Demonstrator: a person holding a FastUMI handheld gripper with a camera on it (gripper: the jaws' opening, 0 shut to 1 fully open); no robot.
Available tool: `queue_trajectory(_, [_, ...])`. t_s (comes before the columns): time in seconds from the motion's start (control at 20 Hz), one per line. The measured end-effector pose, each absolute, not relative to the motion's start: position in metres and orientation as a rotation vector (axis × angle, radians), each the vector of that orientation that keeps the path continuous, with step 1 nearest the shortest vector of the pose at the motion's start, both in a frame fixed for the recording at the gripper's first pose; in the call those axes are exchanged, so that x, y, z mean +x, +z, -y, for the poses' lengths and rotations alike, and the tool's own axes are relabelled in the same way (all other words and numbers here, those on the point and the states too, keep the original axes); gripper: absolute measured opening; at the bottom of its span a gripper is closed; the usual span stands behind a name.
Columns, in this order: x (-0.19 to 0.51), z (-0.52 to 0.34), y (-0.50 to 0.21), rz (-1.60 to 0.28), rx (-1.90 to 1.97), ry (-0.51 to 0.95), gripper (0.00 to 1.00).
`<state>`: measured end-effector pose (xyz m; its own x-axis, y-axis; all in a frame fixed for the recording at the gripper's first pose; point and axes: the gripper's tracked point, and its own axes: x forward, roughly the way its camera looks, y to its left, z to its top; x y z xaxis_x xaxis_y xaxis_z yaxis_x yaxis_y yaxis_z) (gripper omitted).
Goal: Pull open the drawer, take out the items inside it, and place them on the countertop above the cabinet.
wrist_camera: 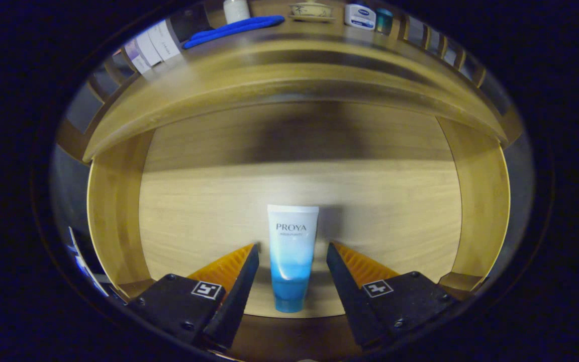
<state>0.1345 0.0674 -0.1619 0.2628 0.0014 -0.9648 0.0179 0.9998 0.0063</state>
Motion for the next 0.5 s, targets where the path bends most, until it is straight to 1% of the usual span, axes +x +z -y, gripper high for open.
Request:
queue_trajectory(0.1, [0.136,-0.068,-0.159,-1.307,-0.006,-0.024,0.82])
queue_trajectory(0.25, [0.136,-0.075,-0.16,-1.311,-0.013,-0.026,0.59])
queue_trajectory(0.35, [0.138,-0.074,-0.157,-1.296,-0.017,-0.028,0.54])
queue_trajectory(0.5, [0.142,-0.074,-0.145,-1.274,-0.035,-0.009,0.51])
